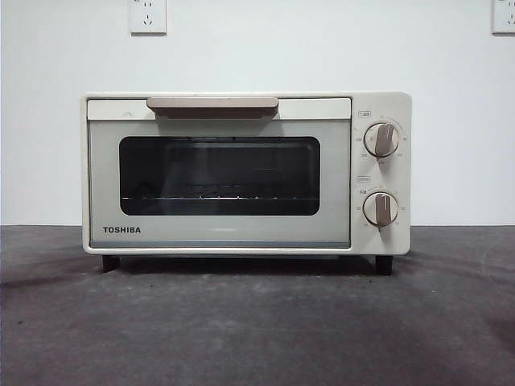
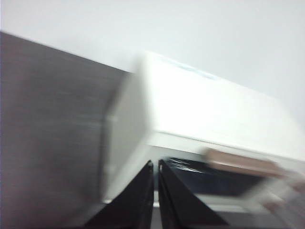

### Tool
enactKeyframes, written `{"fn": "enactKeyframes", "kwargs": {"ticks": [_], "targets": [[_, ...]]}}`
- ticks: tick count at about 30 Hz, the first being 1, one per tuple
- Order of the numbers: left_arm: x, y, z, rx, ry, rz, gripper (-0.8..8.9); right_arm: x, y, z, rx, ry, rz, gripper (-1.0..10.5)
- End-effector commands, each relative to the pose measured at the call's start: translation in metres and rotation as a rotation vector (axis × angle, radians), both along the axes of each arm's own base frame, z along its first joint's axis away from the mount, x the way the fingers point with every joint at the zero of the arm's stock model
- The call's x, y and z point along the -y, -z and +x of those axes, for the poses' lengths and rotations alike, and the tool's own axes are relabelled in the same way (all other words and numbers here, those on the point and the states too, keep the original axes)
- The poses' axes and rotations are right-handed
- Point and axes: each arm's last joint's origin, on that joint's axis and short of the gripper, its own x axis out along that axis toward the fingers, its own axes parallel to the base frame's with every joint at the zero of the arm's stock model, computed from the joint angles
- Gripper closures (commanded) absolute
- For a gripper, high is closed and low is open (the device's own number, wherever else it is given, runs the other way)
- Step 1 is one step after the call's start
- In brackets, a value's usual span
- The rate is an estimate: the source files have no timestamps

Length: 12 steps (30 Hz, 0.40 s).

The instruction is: The left arm flap open the oven, the right arm pick bread and place it into oven, the left arm flap close the oven

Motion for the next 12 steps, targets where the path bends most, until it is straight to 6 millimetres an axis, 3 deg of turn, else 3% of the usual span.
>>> {"fn": "enactKeyframes", "kwargs": {"ticks": [1, 7, 12], "targets": [[0.005, -0.02, 0.005, 0.006, 0.132, 0.011, 7.97, -0.002, -0.02, 0.002, 0.011, -0.088, -0.095, 9.4], [0.015, -0.04, 0.009, 0.008, 0.31, 0.08, 7.97, -0.008, -0.049, 0.016, -0.05, -0.289, -0.233, 9.4], [0.023, -0.041, 0.006, 0.064, 0.466, 0.157, 7.97, -0.015, -0.056, 0.029, -0.088, -0.416, -0.281, 9.4]]}}
